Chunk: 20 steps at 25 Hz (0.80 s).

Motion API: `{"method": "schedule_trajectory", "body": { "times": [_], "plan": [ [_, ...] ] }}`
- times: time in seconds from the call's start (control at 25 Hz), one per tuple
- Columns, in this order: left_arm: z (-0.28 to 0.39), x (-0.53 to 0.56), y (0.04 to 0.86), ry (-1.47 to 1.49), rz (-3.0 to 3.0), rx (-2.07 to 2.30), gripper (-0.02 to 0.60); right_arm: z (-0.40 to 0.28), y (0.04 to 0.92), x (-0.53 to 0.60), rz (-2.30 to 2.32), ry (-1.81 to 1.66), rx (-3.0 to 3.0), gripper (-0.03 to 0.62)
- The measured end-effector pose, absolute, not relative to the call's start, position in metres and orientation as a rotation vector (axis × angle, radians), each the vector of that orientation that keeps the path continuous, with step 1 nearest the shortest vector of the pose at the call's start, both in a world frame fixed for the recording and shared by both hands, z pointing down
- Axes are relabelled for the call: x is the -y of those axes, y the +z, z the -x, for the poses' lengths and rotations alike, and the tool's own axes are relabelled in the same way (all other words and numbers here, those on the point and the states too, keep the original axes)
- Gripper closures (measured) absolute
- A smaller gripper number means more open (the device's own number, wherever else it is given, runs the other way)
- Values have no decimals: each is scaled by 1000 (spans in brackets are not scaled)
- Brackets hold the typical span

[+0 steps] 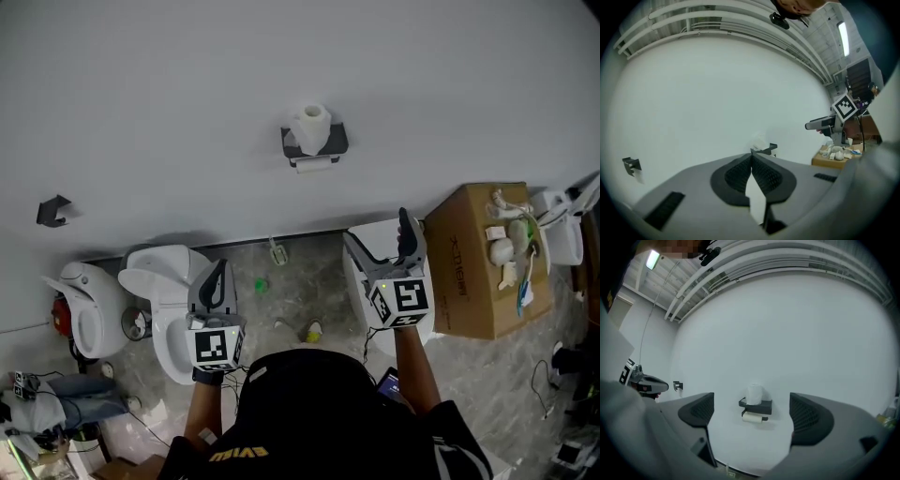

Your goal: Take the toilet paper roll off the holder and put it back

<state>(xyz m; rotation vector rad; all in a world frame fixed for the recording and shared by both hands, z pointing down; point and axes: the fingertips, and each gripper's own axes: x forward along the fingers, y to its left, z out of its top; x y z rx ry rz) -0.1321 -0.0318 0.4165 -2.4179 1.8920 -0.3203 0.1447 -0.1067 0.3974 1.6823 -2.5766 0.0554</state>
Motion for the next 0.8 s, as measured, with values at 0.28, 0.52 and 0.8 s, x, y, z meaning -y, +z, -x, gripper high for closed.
{"method": "schedule_trajectory", "body": {
  "times": [0.28,0.52,0.8],
  "plan": [
    [136,77,424,-328,2413,-1922,569,-129,402,164,-1628,56,2611,98],
    [140,138,437,-299,2446,-1898,569,-114,409,210,-1630,48,2590,98],
    [143,220,435,-239,2487,-1816,569,-102,413,264,-1684,92,2543,98]
  ]
}}
